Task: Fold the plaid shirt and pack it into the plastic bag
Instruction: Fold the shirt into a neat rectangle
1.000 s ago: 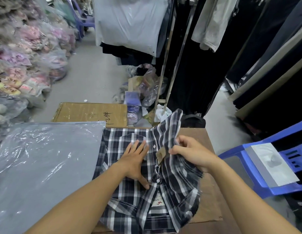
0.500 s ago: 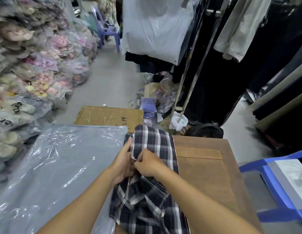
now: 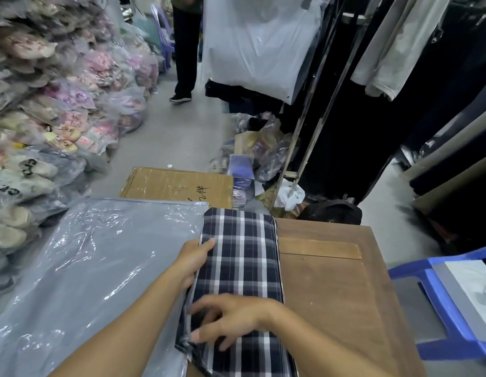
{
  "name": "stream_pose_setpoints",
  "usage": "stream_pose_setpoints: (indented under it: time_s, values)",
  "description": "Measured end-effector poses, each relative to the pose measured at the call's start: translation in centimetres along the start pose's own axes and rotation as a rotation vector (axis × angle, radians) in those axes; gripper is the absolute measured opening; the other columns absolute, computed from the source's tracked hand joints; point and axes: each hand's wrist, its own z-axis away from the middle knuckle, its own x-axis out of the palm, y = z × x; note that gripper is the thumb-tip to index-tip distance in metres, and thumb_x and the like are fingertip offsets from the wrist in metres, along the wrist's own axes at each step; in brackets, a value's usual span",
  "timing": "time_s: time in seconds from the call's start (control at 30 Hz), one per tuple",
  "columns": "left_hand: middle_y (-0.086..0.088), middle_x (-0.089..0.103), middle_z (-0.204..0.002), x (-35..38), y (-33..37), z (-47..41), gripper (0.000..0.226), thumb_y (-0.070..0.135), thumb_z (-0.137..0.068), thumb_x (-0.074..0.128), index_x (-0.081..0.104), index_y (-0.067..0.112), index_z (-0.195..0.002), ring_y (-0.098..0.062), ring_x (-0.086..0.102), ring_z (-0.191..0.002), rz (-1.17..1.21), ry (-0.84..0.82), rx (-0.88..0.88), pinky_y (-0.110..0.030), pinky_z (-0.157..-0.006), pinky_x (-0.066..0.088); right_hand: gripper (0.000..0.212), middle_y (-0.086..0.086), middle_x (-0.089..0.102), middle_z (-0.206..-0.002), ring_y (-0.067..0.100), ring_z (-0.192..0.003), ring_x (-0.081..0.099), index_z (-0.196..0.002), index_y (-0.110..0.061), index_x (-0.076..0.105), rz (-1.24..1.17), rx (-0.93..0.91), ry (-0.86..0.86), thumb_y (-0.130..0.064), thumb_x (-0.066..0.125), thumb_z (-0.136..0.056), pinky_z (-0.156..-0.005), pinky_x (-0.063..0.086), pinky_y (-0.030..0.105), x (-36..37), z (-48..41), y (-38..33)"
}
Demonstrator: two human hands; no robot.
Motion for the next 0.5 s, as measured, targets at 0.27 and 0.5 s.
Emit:
stream_pose_setpoints:
  time_s: [0.27, 0.5]
  values:
    - [-0.004, 0.046, -0.144, 1.8, -1.0, -0.1, 0.048, 0.023, -0.096, 0.055, 0.045, 0.014, -0.142, -0.023, 0.042, -0.134, -0.884, 0.403, 0.759, -0.037, -0.113, 0.036, 0.023, -0.004, 0.064, -0.118, 0.011, -0.109, 0.057, -0.119, -0.023, 0.064, 0.311, -0.22, 0.961, -0.026, 0.055, -0.098, -0.098, 0.051, 0.039, -6.5, -0.7, 2.3]
    - [-0.005, -0.011, -0.166, 2.7, -3.2, -4.2, 0.07, 0.058, -0.094, 0.009, 0.004, 0.029, -0.157, -0.029, -0.02, -0.15, -1.359, 0.154, 0.766, -0.047, -0.122, -0.01, 0.068, 0.005, -0.008, -0.168, 0.021, -0.152, -0.017, -0.158, -0.021, 0.003, 0.845, 0.025, 0.96, -0.054, 0.023, -0.102, -0.124, -0.007, 0.042, -11.2, -3.4, 6.5]
